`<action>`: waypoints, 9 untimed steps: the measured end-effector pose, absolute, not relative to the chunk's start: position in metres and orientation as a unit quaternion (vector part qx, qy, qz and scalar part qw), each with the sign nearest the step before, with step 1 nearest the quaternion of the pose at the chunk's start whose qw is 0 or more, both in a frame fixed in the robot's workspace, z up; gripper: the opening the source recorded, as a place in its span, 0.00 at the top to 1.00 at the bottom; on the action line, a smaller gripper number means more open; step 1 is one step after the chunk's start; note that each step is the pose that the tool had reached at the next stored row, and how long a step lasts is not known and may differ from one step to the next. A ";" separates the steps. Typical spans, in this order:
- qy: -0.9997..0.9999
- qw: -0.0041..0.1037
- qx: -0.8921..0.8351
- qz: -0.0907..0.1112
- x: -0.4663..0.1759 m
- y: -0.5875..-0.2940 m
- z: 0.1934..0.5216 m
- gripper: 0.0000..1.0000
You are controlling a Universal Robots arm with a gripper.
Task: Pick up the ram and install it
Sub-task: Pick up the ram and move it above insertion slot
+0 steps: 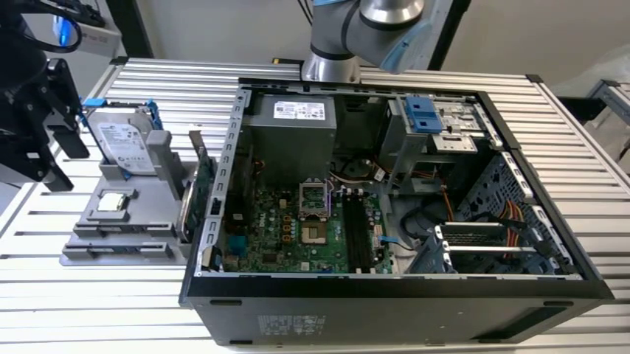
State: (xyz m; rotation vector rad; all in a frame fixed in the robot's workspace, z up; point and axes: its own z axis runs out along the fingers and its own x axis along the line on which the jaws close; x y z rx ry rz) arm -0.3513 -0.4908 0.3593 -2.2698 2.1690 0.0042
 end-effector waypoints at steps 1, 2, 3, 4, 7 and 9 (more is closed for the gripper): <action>0.691 0.001 -0.723 0.001 -0.351 -0.491 0.359 0.00; 0.691 0.001 -0.723 0.001 -0.351 -0.491 0.358 0.00; 0.691 0.001 -0.723 0.001 -0.351 -0.491 0.358 0.00; 0.691 0.001 -0.723 0.001 -0.351 -0.491 0.357 0.00; 0.691 0.001 -0.723 0.001 -0.351 -0.491 0.356 0.00; 0.691 0.002 -0.723 0.002 -0.351 -0.491 0.355 0.00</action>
